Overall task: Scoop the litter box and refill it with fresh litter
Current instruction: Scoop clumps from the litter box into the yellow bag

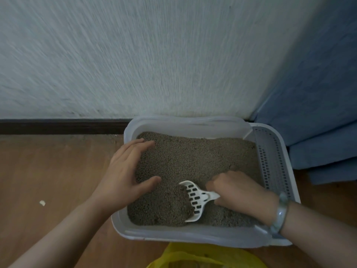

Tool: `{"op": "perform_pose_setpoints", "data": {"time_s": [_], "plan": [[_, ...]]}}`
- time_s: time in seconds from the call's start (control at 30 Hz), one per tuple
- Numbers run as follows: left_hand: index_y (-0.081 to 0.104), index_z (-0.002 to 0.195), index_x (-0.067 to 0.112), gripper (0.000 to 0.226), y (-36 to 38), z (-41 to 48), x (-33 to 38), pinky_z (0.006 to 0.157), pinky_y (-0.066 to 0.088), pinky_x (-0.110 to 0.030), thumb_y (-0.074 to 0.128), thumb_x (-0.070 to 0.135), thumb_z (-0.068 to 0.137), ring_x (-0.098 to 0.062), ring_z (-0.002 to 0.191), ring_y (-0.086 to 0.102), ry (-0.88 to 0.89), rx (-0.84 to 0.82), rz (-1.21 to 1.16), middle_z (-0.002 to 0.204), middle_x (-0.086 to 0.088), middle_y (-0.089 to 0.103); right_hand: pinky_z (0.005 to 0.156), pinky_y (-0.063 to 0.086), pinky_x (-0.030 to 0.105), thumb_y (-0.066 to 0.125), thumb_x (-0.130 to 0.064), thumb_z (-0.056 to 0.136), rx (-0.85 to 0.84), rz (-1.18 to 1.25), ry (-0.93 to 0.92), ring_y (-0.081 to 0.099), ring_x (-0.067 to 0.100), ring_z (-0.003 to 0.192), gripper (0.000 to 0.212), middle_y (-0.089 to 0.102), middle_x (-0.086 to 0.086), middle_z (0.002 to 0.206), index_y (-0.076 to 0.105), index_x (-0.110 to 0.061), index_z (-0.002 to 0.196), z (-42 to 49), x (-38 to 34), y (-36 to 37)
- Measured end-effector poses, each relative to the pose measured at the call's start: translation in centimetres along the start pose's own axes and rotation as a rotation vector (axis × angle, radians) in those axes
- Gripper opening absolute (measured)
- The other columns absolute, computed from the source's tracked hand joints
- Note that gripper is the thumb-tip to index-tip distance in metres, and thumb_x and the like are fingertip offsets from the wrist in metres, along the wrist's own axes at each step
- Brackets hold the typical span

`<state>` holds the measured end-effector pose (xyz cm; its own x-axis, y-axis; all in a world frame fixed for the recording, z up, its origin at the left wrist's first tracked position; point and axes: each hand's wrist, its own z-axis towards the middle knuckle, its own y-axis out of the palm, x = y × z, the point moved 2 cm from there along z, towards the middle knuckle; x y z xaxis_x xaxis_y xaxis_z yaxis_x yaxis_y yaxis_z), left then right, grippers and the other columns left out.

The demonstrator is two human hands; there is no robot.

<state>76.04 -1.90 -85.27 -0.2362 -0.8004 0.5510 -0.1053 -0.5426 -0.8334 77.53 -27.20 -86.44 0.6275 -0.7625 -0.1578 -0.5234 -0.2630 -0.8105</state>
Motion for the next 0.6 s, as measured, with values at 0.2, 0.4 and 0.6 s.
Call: {"op": "perform_pose_setpoints", "data": {"time_s": [0.2,0.4,0.6], "plan": [[0.040,0.137,0.024,0.072,0.1,0.0,-0.1,0.108,0.027,-0.036,0.056,0.057,0.076,-0.007,0.136,0.030,0.017,0.010,0.002,0.135,0.016,0.039,0.073,0.050,0.035,0.058,-0.023,0.086,0.049,0.084,-0.055,0.060,0.026,0.091,0.016,0.061,0.004,0.100,0.058,-0.015,0.100,0.9,-1.0,0.7],[0.040,0.138,0.025,0.073,0.0,0.0,0.1,0.109,0.025,-0.036,0.057,0.058,0.074,-0.006,0.136,0.029,0.008,0.011,-0.004,0.135,0.018,0.037,0.070,0.042,0.033,0.058,-0.029,0.088,0.098,0.202,-0.107,0.057,0.027,0.094,0.022,0.059,0.005,0.103,0.057,-0.015,0.105,2.7,-3.1,2.2],[0.039,0.138,0.027,0.072,-0.2,-0.1,0.2,0.110,0.025,-0.035,0.056,0.058,0.075,-0.004,0.136,0.029,-0.002,0.019,-0.023,0.136,0.019,0.039,0.076,0.044,0.030,0.059,-0.034,0.088,0.126,0.378,-0.122,0.056,0.019,0.094,0.028,0.061,0.000,0.105,0.059,-0.020,0.113,3.6,-2.9,3.4]]}}
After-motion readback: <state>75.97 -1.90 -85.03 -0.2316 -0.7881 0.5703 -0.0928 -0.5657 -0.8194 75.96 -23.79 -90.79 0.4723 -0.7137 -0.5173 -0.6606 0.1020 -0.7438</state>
